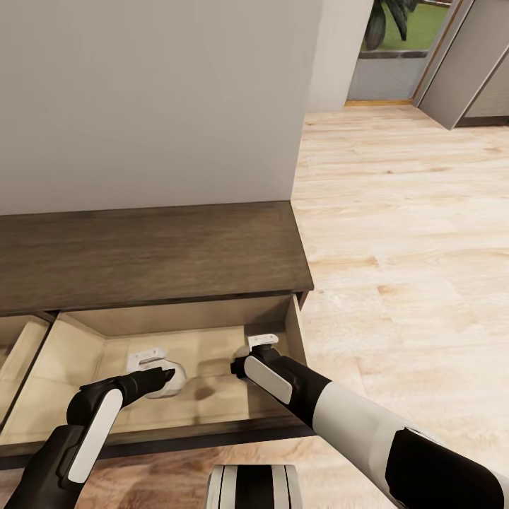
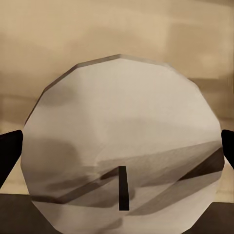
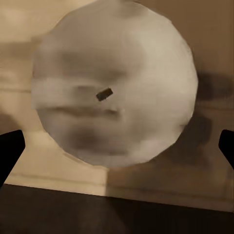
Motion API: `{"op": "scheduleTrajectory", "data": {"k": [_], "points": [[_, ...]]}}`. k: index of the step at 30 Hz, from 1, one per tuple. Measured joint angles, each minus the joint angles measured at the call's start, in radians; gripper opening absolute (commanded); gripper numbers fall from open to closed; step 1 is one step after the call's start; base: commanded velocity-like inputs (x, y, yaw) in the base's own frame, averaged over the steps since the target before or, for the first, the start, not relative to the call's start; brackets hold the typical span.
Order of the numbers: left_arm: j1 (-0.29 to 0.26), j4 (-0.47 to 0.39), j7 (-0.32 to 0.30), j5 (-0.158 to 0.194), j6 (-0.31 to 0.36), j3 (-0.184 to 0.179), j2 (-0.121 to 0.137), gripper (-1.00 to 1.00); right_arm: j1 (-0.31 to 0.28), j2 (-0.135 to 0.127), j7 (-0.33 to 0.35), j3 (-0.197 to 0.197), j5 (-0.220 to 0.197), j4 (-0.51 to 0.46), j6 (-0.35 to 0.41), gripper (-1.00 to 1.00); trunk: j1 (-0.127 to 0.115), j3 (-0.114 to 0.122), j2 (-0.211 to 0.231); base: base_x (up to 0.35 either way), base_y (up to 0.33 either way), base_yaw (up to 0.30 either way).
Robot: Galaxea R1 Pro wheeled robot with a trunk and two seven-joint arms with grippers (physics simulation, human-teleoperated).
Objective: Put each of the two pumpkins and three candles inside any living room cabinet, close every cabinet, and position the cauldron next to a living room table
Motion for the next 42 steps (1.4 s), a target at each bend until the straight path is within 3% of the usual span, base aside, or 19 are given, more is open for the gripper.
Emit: {"op": "scheduleTrajectory", "data": {"k": [20, 21, 42], "points": [[0.0, 0.001, 0.002, 0.0, 0.001, 0.001, 0.0, -1.0, 0.0, 0.0, -0.001, 0.0, 0.0, 0.0, 0.0, 1.0, 0.0, 0.0, 0.0, 0.0, 0.0, 0.0], [0.0, 0.001, 0.002, 0.0, 0.001, 0.001, 0.0, 1.0, 0.0, 0.0, -0.001, 0.0, 0.0, 0.0, 0.0, 1.0, 0.0, 0.0, 0.0, 0.0, 0.0, 0.0], [0.0, 0.001, 0.002, -0.002, -0.001, 0.001, 0.0, 1.0, 0.0, 0.0, -0.001, 0.0, 0.0, 0.0, 0.0, 1.0, 0.0, 0.0, 0.0, 0.0, 0.0, 0.0]]}}
